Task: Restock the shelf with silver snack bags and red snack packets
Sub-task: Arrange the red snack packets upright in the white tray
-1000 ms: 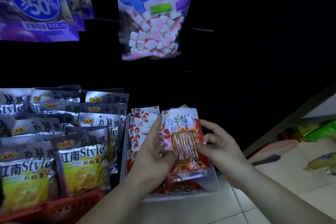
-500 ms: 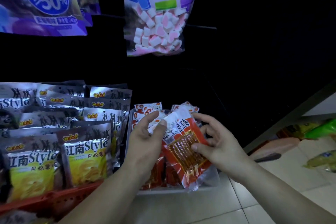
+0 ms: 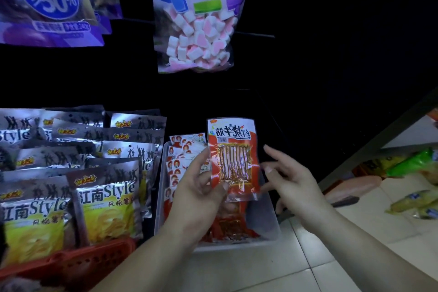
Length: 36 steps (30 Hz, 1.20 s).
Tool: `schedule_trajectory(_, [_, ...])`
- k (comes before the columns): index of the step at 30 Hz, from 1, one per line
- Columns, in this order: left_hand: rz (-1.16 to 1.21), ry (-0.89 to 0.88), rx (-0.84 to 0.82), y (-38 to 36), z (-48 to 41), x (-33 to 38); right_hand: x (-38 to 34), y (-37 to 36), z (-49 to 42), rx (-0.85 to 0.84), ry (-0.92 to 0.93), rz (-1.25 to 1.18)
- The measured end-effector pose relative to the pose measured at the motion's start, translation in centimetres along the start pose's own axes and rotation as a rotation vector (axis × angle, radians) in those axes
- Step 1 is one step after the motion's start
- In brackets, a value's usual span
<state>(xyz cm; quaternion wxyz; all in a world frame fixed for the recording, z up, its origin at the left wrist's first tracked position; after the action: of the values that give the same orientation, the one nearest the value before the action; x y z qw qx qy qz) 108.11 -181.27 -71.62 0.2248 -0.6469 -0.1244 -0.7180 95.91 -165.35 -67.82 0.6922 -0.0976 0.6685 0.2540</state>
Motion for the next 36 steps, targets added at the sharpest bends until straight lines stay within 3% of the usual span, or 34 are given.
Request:
schedule_trajectory(3, [-0.298, -0.151, 0.009, 0.1, 0.6, 0.1, -1.2, 0.2, 0.0, 0.055, 0.054, -0.077])
schedule_trajectory(7, [-0.908, -0.602, -0.063, -2.0, 2.2, 0.9, -1.6, -3.0, 0.2, -0.082, -0.076, -0.404])
schedule_trajectory(9, [-0.943, -0.651, -0.112, -2.5, 2.4, 0.1, -1.1, -3.1, 0.2, 0.014, -0.048, -0.346])
schedule_trajectory(11, [-0.822, -0.614, -0.070, -1.8, 2.0, -0.3, -0.4, -2.1, 0.1, 0.080, -0.080, -0.303])
schedule_trajectory(14, [-0.676, -0.495, 0.092, 0.1, 1.0, 0.6, 0.2, -1.1, 0.1, 0.027, -0.141, -0.324])
schedule_trajectory(17, [-0.271, -0.117, -0.127, 0.0, 0.3, -0.2, 0.7, -1.1, 0.1, -0.001, -0.151, -0.359])
schedule_trajectory(18, [-0.223, -0.077, -0.145, -0.1, 0.2, -0.3, 0.8, -0.9, 0.0, 0.022, -0.128, -0.342])
schedule_trajectory(23, [-0.177, -0.066, -0.135, -0.4, 0.4, -0.2, 0.2, 0.6, -0.7, 0.097, 0.050, -0.061])
schedule_trajectory(26, [-0.206, -0.052, -0.126, -0.2, 0.4, -0.6, 0.2, 0.2, -0.7, 0.106, 0.026, -0.077])
schedule_trajectory(32, [-0.377, -0.041, -0.070, 0.8, -1.2, -3.3, 1.1, 0.3, -1.5, 0.055, 0.056, 0.071])
schedule_trajectory(36, [-0.456, 0.092, 0.028, 2.3, -2.5, -5.5, 2.2, -0.5, -3.2, -0.020, 0.139, 0.178])
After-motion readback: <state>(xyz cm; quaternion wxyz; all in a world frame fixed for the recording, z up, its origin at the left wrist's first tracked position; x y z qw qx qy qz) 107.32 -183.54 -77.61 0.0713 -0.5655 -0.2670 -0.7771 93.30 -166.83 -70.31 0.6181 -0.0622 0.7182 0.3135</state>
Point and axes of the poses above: each hand's wrist, its own z-axis away from the middle knuckle, its own y-axis out of the back of the hand, x = y × z, the point moved 5 cm from there along -z, towards the middle knuckle, and after that the axes turned 7 degrees about -z, right-handed, at the moved point
